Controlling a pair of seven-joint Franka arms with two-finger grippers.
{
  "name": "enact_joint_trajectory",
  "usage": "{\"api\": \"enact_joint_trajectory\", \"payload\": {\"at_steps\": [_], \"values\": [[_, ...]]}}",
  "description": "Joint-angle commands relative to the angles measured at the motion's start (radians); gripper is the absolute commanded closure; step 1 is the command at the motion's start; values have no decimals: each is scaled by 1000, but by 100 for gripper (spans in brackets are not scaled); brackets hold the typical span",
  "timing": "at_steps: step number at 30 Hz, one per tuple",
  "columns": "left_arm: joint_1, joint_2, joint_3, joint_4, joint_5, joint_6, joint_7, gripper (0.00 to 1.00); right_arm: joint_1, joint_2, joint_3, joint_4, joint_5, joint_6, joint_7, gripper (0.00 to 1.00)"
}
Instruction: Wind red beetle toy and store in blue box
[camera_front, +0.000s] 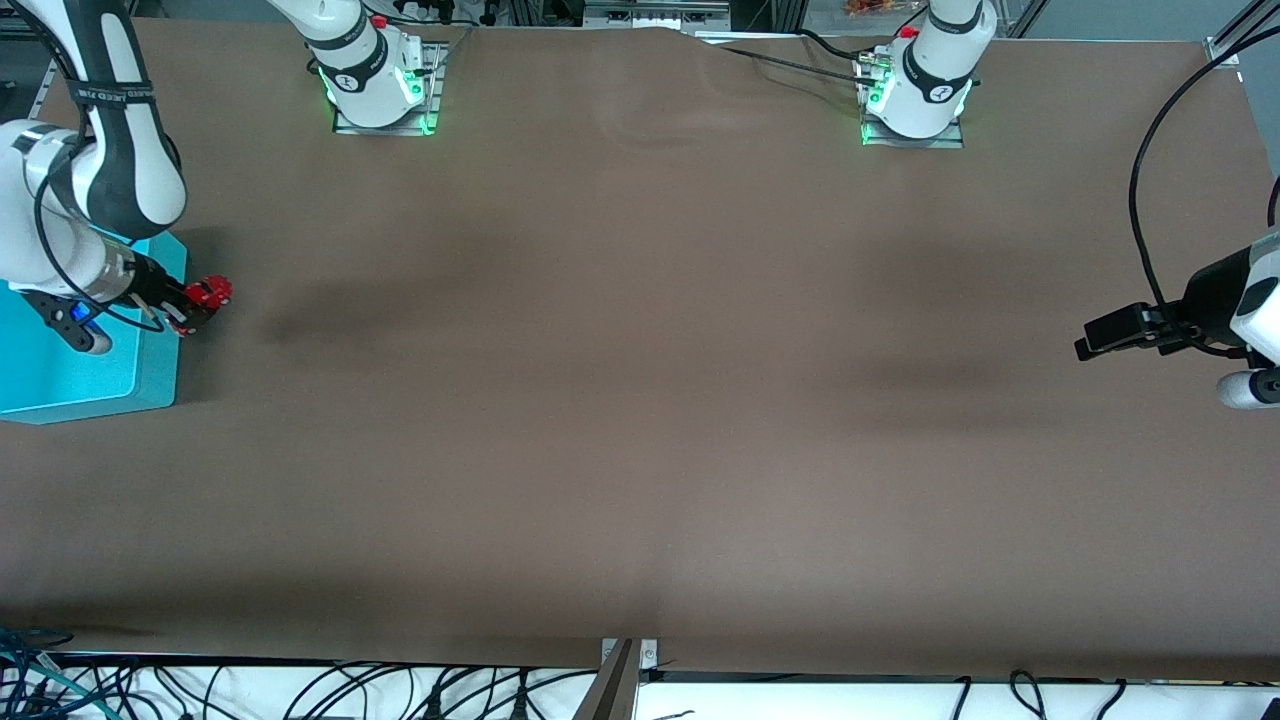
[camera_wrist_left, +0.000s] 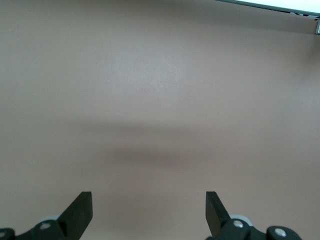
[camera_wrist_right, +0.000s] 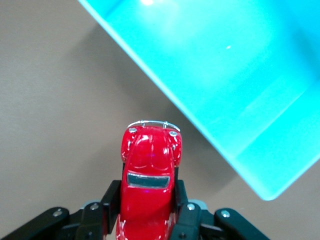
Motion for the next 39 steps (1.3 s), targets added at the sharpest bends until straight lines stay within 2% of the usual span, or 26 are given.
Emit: {"api": "enact_joint_trajectory", "payload": {"at_steps": [1, 9, 17, 27, 39], "values": [[-4, 3, 6, 13, 7, -7, 27, 0, -15, -25, -44, 32, -60, -62, -124, 100], [-4, 3, 6, 13, 5, -7, 29, 0, -62, -10, -85, 75, -78, -63, -328, 100], [-4, 3, 6, 14, 4, -7, 29, 0, -124, 45, -87, 129, -81, -46, -463, 100], [-4, 2, 6, 14, 4, -7, 30, 0, -216, 151, -82, 135, -74, 148, -620, 100], [-4, 2, 6, 14, 4, -7, 30, 0, -253, 233, -62, 138, -63, 228, -701, 100]]}}
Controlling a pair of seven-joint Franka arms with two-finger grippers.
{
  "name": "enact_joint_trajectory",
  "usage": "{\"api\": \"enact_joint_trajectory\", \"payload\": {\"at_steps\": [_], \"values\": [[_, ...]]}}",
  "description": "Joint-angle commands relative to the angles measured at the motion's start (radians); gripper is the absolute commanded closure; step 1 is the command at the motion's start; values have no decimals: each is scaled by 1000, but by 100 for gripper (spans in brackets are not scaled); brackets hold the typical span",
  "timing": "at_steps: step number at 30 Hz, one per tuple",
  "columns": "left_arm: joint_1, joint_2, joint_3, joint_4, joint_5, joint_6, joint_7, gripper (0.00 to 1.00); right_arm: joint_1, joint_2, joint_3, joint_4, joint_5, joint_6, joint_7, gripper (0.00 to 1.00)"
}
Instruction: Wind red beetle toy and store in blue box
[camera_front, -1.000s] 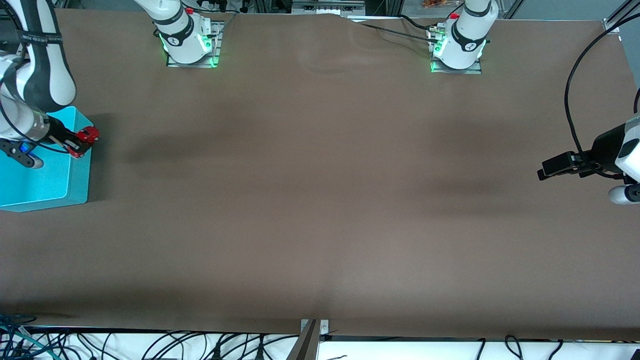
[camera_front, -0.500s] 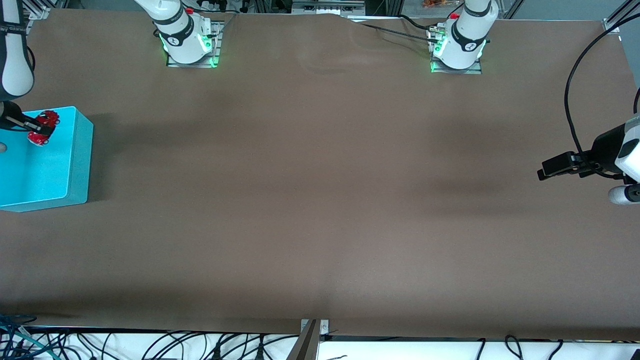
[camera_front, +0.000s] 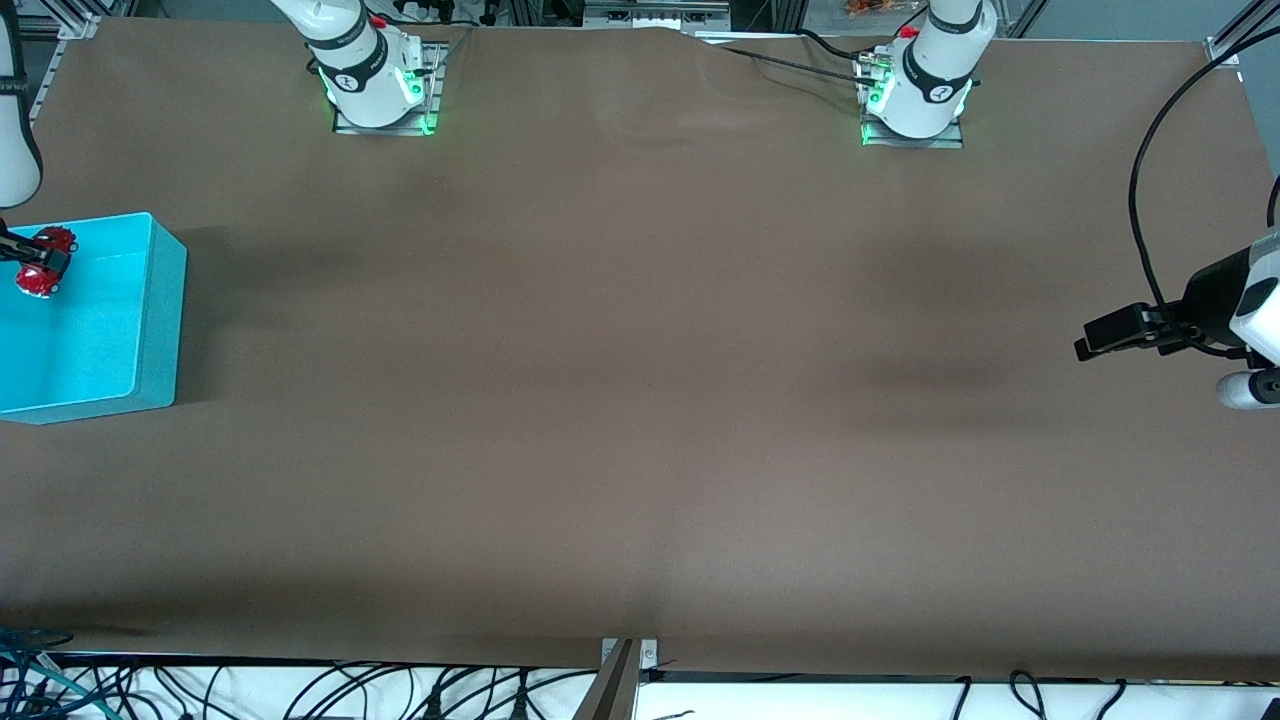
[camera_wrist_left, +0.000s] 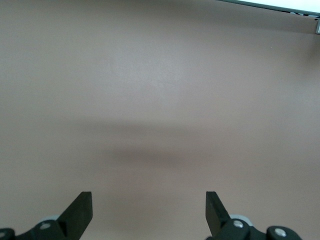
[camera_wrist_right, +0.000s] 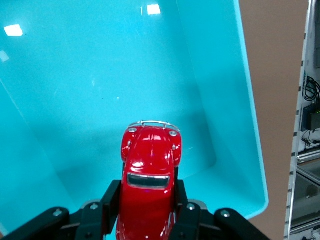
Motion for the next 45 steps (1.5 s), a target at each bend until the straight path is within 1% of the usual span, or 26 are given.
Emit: {"api": "enact_joint_trajectory", "payload": {"at_steps": [1, 4, 6, 17, 25, 30, 37, 38, 40, 41, 43, 44, 45], "values": [[-4, 1, 6, 14, 4, -7, 28, 0, -36, 46, 34, 27, 7, 26, -42, 100], [-4, 1, 6, 14, 4, -7, 28, 0, -51, 64, 67, 26, 21, 51, -41, 100], [-4, 1, 6, 14, 4, -7, 28, 0, -62, 76, 76, 26, 27, 60, -42, 100], [-4, 1, 6, 14, 2, -7, 28, 0, -76, 154, 77, 26, 27, 132, -42, 100], [-4, 1, 6, 14, 2, -7, 28, 0, -90, 173, 82, 26, 27, 144, -42, 100], [-4, 1, 6, 14, 2, -7, 28, 0, -91, 202, 82, 21, 30, 187, -42, 100], [-6, 1, 6, 14, 2, -7, 28, 0, -97, 205, 85, 21, 29, 189, -41, 100], [-6, 3, 4, 14, 2, -7, 28, 0, -97, 205, 84, 22, 30, 189, -41, 96], [-6, 1, 6, 14, 2, -7, 28, 0, -96, 205, 85, 22, 30, 187, -38, 80], [-6, 1, 4, 14, 2, -7, 28, 0, -96, 205, 85, 22, 30, 187, -36, 66], [-6, 1, 6, 14, 2, -7, 28, 0, -96, 204, 85, 21, 30, 187, -35, 35], [-6, 3, 6, 14, 2, -7, 28, 0, -96, 204, 85, 21, 30, 187, -33, 24], [-6, 3, 6, 14, 4, -7, 28, 0, -96, 204, 85, 21, 30, 187, -30, 20]]}}
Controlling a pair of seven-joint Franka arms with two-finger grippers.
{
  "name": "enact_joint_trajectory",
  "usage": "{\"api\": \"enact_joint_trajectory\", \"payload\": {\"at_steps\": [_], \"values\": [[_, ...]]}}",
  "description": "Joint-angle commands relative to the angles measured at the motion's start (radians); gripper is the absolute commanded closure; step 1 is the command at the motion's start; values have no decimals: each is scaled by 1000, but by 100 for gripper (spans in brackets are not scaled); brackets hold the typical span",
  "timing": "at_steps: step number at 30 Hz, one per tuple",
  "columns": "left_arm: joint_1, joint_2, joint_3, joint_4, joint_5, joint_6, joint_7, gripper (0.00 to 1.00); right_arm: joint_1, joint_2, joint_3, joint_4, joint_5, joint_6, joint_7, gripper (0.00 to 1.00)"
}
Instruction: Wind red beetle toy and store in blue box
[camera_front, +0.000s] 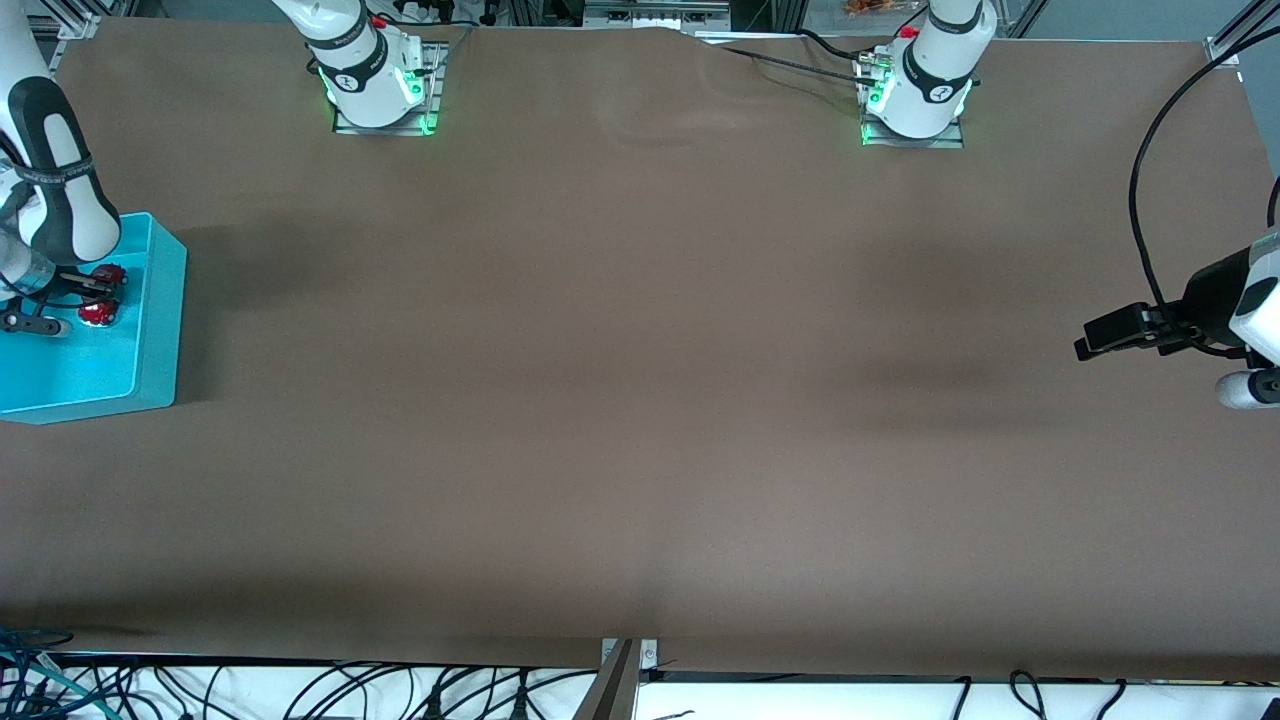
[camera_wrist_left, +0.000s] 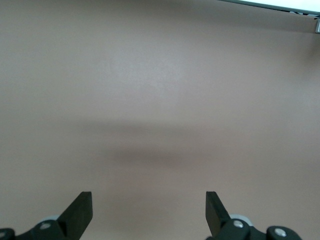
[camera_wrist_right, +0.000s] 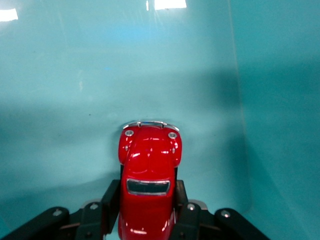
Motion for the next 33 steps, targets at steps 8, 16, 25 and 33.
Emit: {"api": "enact_joint_trajectory", "payload": {"at_steps": [8, 16, 25, 33], "values": [[-6, 3, 6, 14, 4, -7, 24, 0, -20, 6, 21, 14, 18, 4, -11, 15], [-6, 3, 6, 14, 4, -7, 24, 0, -19, -21, 25, 11, 20, -7, -10, 0], [-6, 3, 6, 14, 4, -7, 24, 0, -17, -70, 25, 11, 18, -82, -10, 0], [-6, 3, 6, 14, 4, -7, 24, 0, -14, -141, 27, 11, 18, -194, -13, 0]]}}
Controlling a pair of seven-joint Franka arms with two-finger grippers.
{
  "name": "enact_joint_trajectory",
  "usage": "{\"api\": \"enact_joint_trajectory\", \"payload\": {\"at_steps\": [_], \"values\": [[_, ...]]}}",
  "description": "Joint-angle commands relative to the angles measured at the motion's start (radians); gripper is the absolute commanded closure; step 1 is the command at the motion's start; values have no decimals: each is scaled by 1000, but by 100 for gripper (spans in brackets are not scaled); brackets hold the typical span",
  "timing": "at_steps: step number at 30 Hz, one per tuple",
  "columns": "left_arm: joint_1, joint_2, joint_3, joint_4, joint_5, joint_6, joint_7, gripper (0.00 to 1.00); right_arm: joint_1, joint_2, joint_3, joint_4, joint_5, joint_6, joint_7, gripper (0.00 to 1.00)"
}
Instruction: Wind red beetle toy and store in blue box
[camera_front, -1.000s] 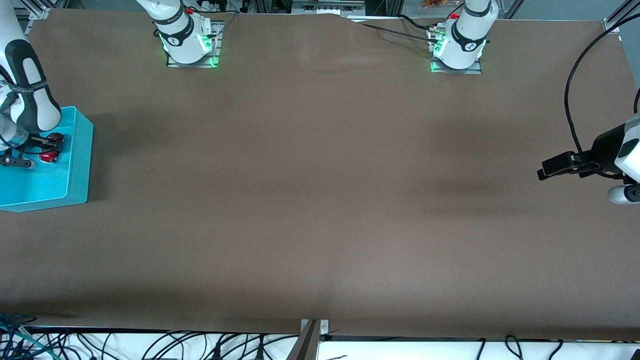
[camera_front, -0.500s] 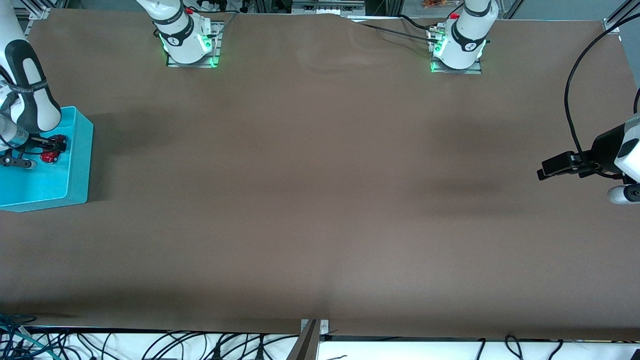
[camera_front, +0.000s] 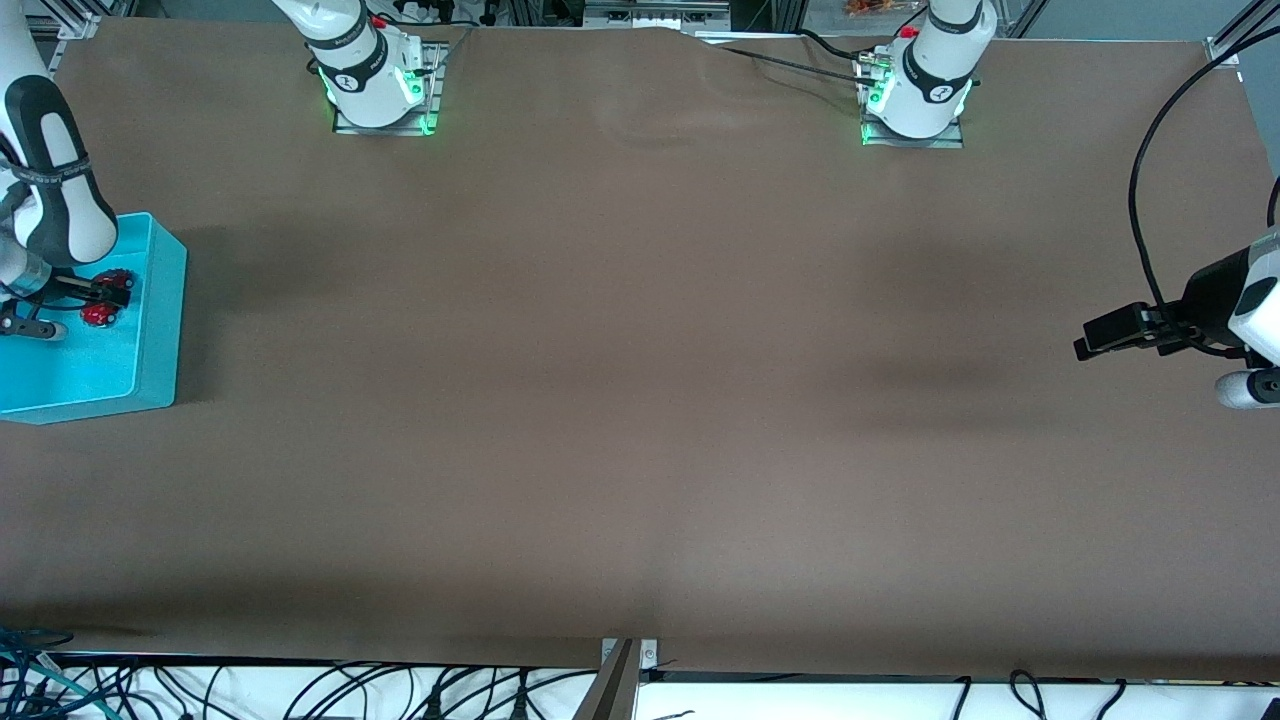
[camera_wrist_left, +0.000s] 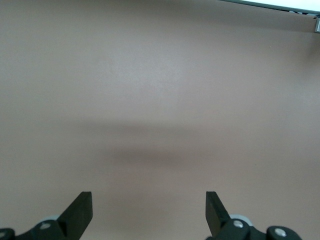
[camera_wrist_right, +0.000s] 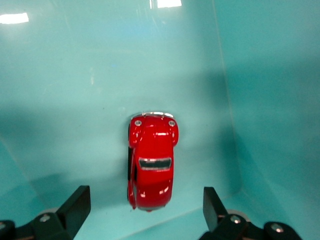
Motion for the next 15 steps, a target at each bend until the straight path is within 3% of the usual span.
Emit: {"api": "enact_joint_trajectory", "payload": {"at_steps": [1, 15], "values": [[-6, 3, 7, 14, 4, -7, 22, 0, -13, -77, 15, -3, 17, -102, -16, 0], [-6, 3, 7, 14, 4, -7, 22, 0, 38, -215, 7, 3, 13, -343, -13, 0]]}}
